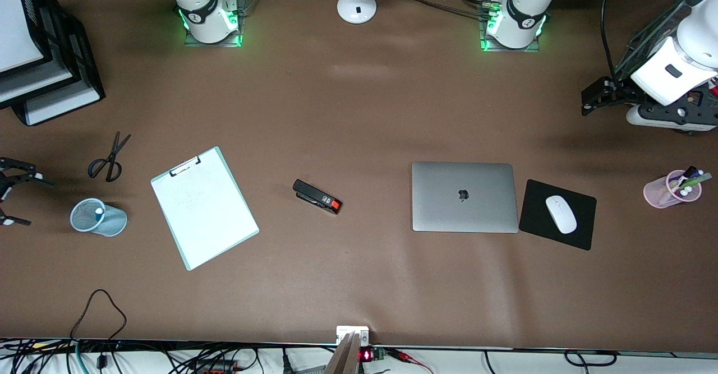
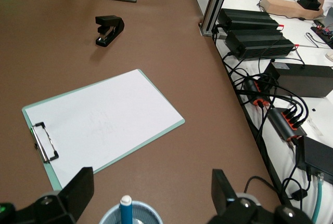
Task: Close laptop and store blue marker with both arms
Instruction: 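Lower the marker into the cup and open the right gripper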
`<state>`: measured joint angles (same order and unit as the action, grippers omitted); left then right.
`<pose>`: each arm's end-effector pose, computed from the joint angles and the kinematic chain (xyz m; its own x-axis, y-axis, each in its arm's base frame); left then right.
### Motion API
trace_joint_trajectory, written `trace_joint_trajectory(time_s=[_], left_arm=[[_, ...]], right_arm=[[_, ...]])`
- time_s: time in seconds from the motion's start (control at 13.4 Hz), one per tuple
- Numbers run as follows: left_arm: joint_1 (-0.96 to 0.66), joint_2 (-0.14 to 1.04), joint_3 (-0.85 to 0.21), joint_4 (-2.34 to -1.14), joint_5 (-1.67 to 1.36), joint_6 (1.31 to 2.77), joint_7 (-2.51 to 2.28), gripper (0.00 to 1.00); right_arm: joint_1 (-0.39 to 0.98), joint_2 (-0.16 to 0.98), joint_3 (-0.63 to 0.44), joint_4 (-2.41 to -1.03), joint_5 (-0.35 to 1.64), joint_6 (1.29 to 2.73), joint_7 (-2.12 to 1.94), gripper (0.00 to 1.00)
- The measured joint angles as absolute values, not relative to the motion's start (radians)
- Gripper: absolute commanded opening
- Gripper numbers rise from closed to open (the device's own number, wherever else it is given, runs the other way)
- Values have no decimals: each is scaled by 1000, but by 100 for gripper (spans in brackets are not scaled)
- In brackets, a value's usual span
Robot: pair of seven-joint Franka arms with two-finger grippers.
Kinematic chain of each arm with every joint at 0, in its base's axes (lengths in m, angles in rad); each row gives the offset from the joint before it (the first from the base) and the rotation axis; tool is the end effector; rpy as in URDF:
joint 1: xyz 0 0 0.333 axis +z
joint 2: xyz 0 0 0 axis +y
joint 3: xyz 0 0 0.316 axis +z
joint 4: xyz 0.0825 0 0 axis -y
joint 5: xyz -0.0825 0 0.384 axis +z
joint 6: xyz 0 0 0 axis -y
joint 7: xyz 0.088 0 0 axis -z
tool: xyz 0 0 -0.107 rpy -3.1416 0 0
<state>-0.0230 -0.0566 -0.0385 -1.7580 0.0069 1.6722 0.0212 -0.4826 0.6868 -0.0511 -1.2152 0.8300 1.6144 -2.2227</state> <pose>0.5398 -0.0331 0.5754 0.9961 -0.0831 -0.0294 -0.0834 -0.9965 -0.0084 0.6619 -0.2913 0.3803 -0.0479 0.6961 0.7163 0.9780 -0.1131 0.1753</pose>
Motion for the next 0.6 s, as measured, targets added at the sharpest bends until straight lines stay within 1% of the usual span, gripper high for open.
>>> trace_joint_trajectory(time_s=[0.37, 0.6], left_arm=[[-23, -57, -38, -1758, 7, 1671, 21, 100], [-23, -57, -38, -1758, 7, 1670, 21, 100]], right_arm=[[-406, 527, -48, -1215, 685, 1607, -1996, 100], [-355, 457, -48, -1227, 633, 1605, -1882, 100]])
